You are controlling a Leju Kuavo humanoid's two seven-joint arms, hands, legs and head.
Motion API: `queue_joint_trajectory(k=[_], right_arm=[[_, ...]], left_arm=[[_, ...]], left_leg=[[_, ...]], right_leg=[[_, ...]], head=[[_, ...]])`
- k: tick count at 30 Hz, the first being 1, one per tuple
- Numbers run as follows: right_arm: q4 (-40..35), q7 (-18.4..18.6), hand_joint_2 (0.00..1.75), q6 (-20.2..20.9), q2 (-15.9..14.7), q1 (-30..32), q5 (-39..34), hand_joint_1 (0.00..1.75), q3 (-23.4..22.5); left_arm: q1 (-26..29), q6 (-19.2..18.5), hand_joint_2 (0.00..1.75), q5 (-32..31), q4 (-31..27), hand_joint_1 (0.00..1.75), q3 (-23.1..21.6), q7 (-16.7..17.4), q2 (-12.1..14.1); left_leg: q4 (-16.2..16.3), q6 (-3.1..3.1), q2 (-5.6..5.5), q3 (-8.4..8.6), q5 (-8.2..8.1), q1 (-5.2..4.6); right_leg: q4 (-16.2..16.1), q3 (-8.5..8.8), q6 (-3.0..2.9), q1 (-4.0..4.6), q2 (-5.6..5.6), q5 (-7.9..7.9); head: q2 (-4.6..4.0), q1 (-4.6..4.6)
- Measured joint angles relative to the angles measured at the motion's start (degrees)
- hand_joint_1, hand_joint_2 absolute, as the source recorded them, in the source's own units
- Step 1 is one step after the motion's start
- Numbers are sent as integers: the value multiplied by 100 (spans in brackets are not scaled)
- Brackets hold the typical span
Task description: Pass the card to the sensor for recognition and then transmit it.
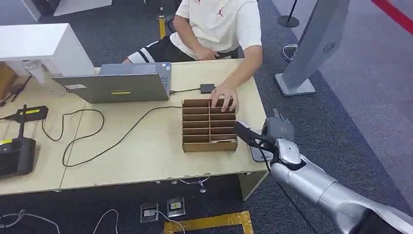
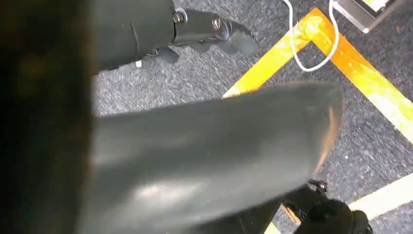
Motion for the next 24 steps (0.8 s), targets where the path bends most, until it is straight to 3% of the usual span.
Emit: queue_joint_trajectory(k=[24], right_arm=[[282,0,175,87,24,210,57,171,-24]], left_arm=[[31,0,0,-68,-70,0,0,103,2]], left_leg=[[0,0,0,6,0,0]], right_leg=[[0,6,0,0,0,0]], head=[[0,2]])
